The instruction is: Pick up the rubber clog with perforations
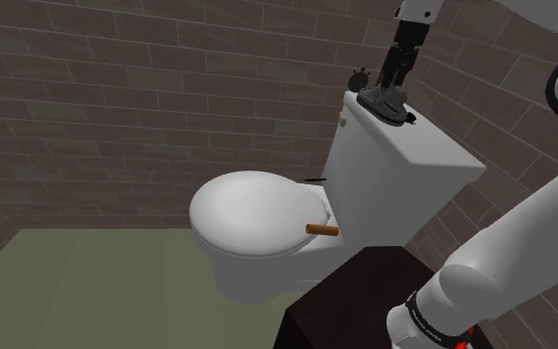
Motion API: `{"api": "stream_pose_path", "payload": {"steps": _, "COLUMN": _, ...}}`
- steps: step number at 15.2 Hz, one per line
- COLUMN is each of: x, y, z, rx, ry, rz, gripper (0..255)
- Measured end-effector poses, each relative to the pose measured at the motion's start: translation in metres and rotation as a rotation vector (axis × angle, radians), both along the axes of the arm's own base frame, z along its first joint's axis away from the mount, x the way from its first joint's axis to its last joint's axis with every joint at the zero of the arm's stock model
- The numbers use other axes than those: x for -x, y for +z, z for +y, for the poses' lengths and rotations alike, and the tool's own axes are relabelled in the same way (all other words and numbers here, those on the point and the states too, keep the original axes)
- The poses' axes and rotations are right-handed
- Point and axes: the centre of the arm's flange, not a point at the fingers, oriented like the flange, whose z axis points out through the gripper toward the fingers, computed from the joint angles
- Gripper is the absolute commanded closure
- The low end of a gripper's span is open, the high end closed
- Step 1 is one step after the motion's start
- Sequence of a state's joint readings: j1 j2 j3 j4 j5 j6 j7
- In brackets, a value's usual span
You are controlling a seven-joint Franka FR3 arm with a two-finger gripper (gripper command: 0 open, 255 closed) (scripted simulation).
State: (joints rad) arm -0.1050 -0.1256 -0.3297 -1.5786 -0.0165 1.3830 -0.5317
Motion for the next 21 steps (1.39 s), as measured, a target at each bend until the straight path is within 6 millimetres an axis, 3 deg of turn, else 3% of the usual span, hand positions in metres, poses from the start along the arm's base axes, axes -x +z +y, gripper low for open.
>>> {"api": "stream_pose_path", "payload": {"steps": 7, "x": -0.002, "y": -0.033, "z": -0.005, "rx": -0.002, "ry": -0.001, "rz": 0.001, "gripper": 0}}
{"api": "stream_pose_path", "payload": {"steps": 8, "x": -0.002, "y": -0.034, "z": -0.005, "rx": -0.002, "ry": -0.001, "rz": 0.001, "gripper": 255}}
{"api": "stream_pose_path", "payload": {"steps": 18, "x": -0.002, "y": -0.035, "z": -0.004, "rx": -0.002, "ry": 0.0, "rz": -0.001, "gripper": 255}}
{"api": "stream_pose_path", "payload": {"steps": 21, "x": -0.002, "y": -0.026, "z": -0.005, "rx": -0.003, "ry": 0.0, "rz": 0.001, "gripper": 255}}
